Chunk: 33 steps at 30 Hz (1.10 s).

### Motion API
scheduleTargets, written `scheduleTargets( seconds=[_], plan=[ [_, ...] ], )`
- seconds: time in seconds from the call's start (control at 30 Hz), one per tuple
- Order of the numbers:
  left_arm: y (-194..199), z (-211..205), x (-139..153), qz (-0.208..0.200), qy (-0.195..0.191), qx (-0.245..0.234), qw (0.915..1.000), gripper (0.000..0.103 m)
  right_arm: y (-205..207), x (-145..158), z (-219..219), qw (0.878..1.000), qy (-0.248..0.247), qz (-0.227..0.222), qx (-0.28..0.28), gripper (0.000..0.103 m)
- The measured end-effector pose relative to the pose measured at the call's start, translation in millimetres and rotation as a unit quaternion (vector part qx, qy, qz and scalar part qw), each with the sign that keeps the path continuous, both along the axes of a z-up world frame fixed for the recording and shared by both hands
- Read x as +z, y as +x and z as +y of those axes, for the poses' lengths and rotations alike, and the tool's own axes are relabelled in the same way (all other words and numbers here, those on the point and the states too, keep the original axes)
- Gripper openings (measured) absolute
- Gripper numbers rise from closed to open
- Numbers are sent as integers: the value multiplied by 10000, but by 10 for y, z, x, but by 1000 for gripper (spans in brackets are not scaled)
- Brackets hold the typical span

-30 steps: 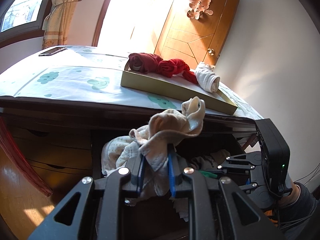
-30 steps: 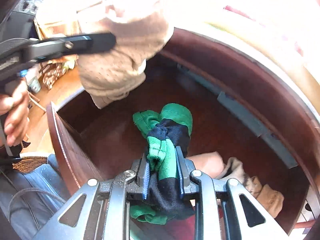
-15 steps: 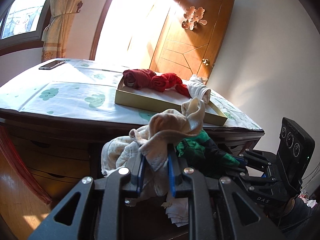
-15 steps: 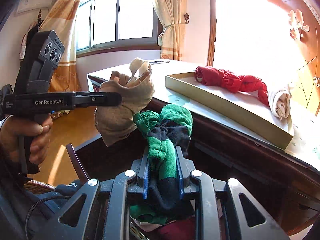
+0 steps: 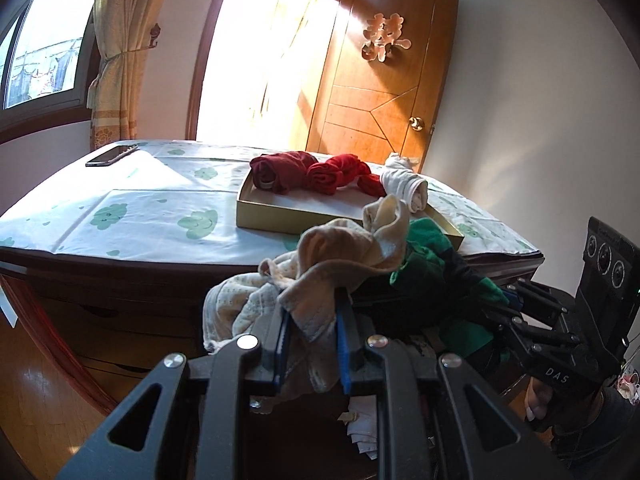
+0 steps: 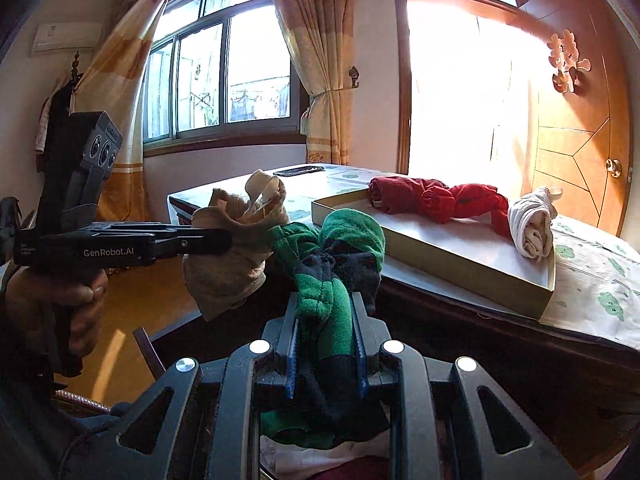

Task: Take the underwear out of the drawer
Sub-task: 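Lift the beige underwear and green garment up out of the drawer with both tools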

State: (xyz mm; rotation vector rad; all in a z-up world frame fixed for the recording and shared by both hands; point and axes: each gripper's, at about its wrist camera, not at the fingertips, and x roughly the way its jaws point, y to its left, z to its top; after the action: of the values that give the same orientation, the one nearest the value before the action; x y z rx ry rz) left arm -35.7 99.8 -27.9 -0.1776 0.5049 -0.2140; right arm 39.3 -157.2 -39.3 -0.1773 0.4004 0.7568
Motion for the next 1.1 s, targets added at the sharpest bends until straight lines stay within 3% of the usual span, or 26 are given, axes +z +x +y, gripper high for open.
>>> scheduleTargets(
  seconds=[1.1],
  plan=[
    [305,-59,532,-491,481,13,9976,18,228,468,-227,9957,643,-586,-306,23]
  ],
)
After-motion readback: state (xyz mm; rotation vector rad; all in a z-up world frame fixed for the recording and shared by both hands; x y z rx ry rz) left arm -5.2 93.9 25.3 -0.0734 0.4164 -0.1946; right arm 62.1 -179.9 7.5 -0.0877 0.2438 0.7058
